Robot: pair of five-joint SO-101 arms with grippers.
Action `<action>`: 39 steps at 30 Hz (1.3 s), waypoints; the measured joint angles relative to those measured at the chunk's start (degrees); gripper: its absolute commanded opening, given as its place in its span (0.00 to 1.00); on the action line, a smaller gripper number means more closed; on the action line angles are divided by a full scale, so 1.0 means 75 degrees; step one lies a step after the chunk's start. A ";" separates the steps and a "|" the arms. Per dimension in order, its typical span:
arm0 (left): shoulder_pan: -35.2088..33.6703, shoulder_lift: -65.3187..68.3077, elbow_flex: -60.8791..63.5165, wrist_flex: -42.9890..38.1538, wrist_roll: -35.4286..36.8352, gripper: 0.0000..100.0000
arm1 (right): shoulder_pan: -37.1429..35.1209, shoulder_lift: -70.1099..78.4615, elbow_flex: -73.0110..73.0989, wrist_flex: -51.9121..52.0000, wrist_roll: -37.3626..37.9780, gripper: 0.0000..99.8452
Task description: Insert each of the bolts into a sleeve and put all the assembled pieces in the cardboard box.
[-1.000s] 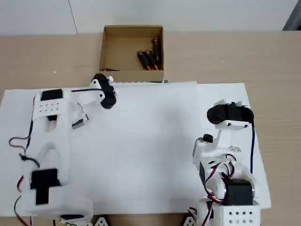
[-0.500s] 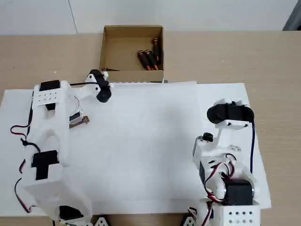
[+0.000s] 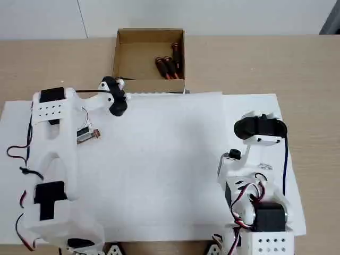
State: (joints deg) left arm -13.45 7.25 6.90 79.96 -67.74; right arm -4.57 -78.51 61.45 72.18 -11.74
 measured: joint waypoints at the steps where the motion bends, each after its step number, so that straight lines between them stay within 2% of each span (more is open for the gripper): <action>1: 0.0000 -0.0023 0.0000 0.0023 -0.0012 0.09 | 0.0000 0.0000 0.0000 0.0000 0.0000 0.00; 7: 0.0000 0.0363 0.0000 -0.0035 -0.0023 0.09 | 0.0000 0.0000 0.0000 0.0000 0.0000 0.00; 17: -0.0105 0.1442 0.0000 -0.0821 -0.0012 0.09 | 0.0000 0.0000 0.0000 0.0000 0.0000 0.00; 22: -0.0082 0.1676 0.0000 -0.0985 -0.0012 0.01 | 0.0000 0.0000 0.0000 0.0000 0.0000 0.00; 30: -0.0070 0.1594 0.0000 -0.0985 -0.0012 0.01 | 0.0000 0.0000 0.0000 0.0000 0.0000 0.00; 34: -0.0012 0.1102 0.0000 -0.0680 -0.0012 0.01 | 0.0000 0.0000 0.0000 0.0000 0.0000 0.00; 39: 0.0445 -0.0211 0.0000 0.0316 0.0070 0.01 | 0.0000 0.0000 -0.0129 0.0000 0.0000 0.00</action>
State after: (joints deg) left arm -10.11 5.67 6.90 82.33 -67.21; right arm -4.57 -78.51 60.48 72.18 -11.74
